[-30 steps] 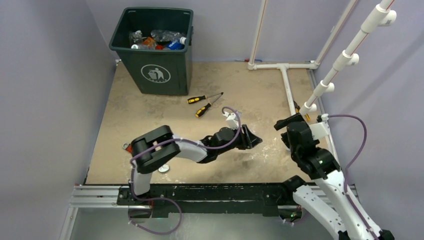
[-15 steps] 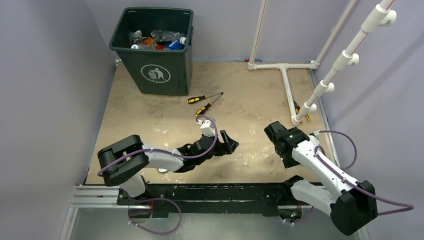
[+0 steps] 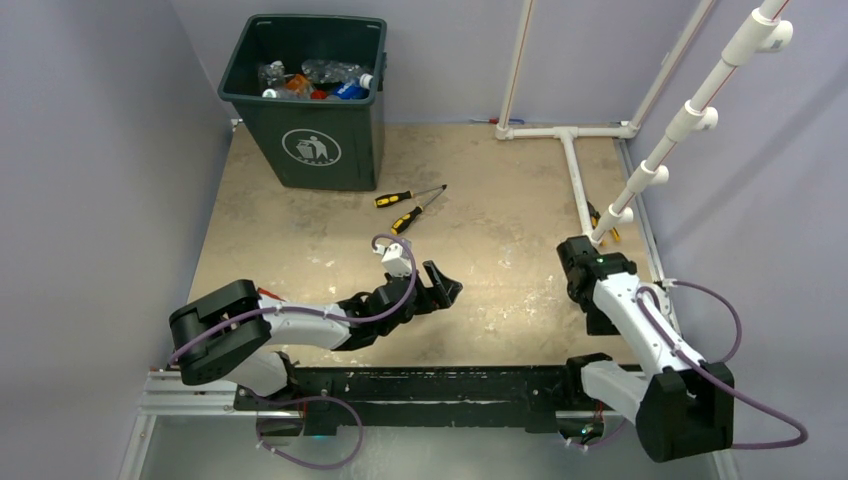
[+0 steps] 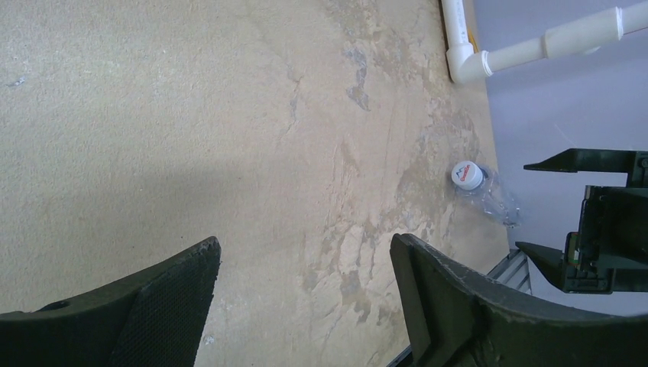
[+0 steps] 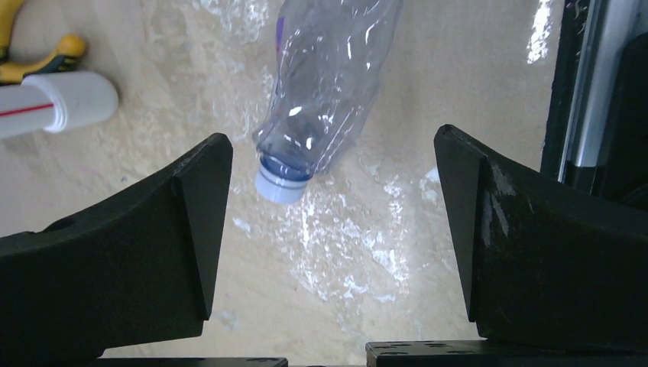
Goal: Put the plastic bottles in the bin
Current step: Pick up the plastic bottle at the center of the board.
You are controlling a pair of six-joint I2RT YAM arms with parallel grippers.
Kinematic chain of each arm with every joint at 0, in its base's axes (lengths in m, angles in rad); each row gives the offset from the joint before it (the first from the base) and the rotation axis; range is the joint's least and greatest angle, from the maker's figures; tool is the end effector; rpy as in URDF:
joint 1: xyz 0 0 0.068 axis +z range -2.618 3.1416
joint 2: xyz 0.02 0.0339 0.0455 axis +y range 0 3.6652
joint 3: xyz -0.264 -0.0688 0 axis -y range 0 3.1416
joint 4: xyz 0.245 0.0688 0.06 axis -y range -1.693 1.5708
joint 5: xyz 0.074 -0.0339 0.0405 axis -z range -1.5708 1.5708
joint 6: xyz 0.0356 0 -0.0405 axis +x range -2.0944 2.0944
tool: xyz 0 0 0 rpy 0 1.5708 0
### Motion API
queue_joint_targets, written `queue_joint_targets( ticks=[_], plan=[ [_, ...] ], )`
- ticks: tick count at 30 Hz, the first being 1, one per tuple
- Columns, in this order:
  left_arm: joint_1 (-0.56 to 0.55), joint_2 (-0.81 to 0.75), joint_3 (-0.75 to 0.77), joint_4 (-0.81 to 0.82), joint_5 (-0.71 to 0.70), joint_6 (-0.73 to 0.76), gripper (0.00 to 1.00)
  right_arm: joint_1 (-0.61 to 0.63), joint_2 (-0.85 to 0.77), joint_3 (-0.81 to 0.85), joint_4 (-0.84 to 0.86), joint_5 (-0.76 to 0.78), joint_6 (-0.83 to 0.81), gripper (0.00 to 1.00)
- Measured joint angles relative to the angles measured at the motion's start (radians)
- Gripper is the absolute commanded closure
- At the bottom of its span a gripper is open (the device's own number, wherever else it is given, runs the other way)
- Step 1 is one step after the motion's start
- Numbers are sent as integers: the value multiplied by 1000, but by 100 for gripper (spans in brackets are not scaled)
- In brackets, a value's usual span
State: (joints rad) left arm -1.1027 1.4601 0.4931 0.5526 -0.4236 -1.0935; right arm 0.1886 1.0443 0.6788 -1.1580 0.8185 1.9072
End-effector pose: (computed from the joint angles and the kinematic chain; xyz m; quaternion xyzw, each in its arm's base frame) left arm 0.1379 -0.2404 0.1654 -0.1111 0.8193 -0.3956 0.4000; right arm 0.1446 0.0011 0.2120 0.7008 0.5918 -0.1799 0.3555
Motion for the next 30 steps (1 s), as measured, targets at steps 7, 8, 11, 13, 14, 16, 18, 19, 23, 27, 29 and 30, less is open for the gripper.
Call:
queue_joint_targets(
  ticks=[7, 8, 11, 13, 14, 16, 18, 19, 23, 27, 29, 30],
  plan=[
    [0, 0, -1, 0, 0, -6, 18, -132, 31, 1, 117, 6, -145, 1],
    [0, 0, -1, 0, 1, -6, 18, -153, 32, 1, 146, 5, -174, 1],
    [0, 0, -1, 2, 2, -7, 19, -229, 45, -5, 236, -3, -263, 1],
    [0, 0, -1, 6, 4, -9, 19, -284, 53, -24, 312, -18, -333, 1],
    [0, 0, -1, 6, 5, -12, 19, -308, 54, -38, 346, -30, -367, 2],
    [0, 0, -1, 6, 7, -14, 19, -352, 55, -70, 415, -58, -436, 4],
    [0, 0, -1, 6, 9, -14, 19, -388, 56, -96, 475, -86, -494, 8],
    [0, 0, -1, 6, 9, -15, 20, -394, 58, -111, 506, -102, -524, 9],
    [0, 0, -1, 7, 19, -23, 21, -424, 66, -153, 592, -164, -601, 21],
    [0, 0, -1, 10, 31, -31, 22, -425, 70, -185, 660, -232, -653, 34],
    [0, 0, -1, 13, 35, -34, 22, -425, 70, -188, 684, -248, -674, 42],
    [0, 0, -1, 14, 37, -38, 22, -425, 68, -189, 695, -263, -687, 45]
  ],
)
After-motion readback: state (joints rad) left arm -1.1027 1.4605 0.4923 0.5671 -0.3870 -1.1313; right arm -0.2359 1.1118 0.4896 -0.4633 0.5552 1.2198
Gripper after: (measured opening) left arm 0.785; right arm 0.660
